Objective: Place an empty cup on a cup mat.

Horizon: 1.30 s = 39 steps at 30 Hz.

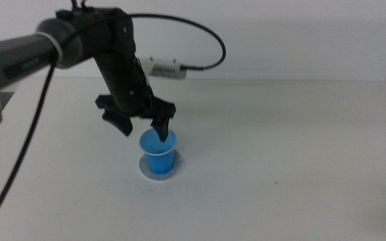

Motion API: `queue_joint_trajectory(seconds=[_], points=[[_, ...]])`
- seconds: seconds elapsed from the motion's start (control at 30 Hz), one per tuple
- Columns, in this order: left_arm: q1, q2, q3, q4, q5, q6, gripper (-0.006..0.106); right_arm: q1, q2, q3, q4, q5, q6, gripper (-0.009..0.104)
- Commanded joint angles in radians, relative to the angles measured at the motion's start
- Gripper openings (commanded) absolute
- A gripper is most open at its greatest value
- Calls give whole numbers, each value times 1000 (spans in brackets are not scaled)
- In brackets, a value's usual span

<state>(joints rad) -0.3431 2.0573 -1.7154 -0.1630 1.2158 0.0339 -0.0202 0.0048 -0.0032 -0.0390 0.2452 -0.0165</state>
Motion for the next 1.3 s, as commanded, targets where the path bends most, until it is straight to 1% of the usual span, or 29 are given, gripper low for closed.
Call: queue_joint_trajectory(seconds=[0.0, 0.07, 0.1, 0.17, 0.23, 0.33, 0.37, 0.4, 0.43, 0.5, 0.63, 0.73, 0.77, 0.87, 0.93, 0.97, 1.07, 1.1, 1.17, 1.27], points=[[18, -59, -25, -20, 5, 34, 94, 2, -5, 3, -7, -7, -4, 93], [33, -128, -17, -30, 5, 6, 94, 2, -5, 3, -7, -7, -4, 93], [38, -175, -4, -18, 5, -11, 94, 2, -5, 3, -7, -7, -4, 93], [41, -288, 43, 29, 5, -26, 94, 2, -5, 3, -7, -7, -4, 93], [41, -414, 144, 80, 2, -34, 94, 2, -5, 3, -7, -7, -4, 93], [43, -632, 331, 119, -152, -67, 94, 2, -5, 3, -7, -7, -4, 93], [43, -707, 396, 132, -178, -116, 94, 2, -5, 3, -7, -7, -4, 93], [43, -779, 454, 163, -193, -178, 94, 2, -5, 3, -7, -7, -4, 93], [43, -847, 506, 193, -204, -194, 94, 2, -5, 3, -7, -7, -4, 93], [43, -974, 601, 227, -243, -188, 94, 2, -5, 3, -7, -7, -4, 93], [43, -1178, 761, 255, -329, -194, 94, 2, -5, 3, -7, -7, -4, 93], [43, -1326, 878, 308, -420, -227, 94, 2, -5, 3, -7, -7, -4, 93], [43, -1370, 924, 323, -459, -227, 94, 2, -5, 3, -7, -7, -4, 93], [43, -1471, 1045, 326, -614, -227, 94, 2, -5, 3, -7, -7, -4, 93], [47, -1527, 1154, 377, -765, -250, 94, 2, -5, 3, -7, -7, -4, 93], [58, -1559, 1203, 382, -854, -278, 94, 2, -5, 3, -7, -7, -4, 93], [129, -1651, 1398, 270, -1056, -292, 94, 2, -5, 3, -7, -7, -4, 93], [155, -1691, 1441, 229, -1082, -272, 94, 2, -5, 3, -7, -7, -4, 93], [200, -1780, 1517, 181, -1091, -217, 94, 2, -5, 3, -7, -7, -4, 93], [249, -1895, 1607, 170, -1091, -213, 94, 2, -5, 3, -7, -7, -4, 93]])
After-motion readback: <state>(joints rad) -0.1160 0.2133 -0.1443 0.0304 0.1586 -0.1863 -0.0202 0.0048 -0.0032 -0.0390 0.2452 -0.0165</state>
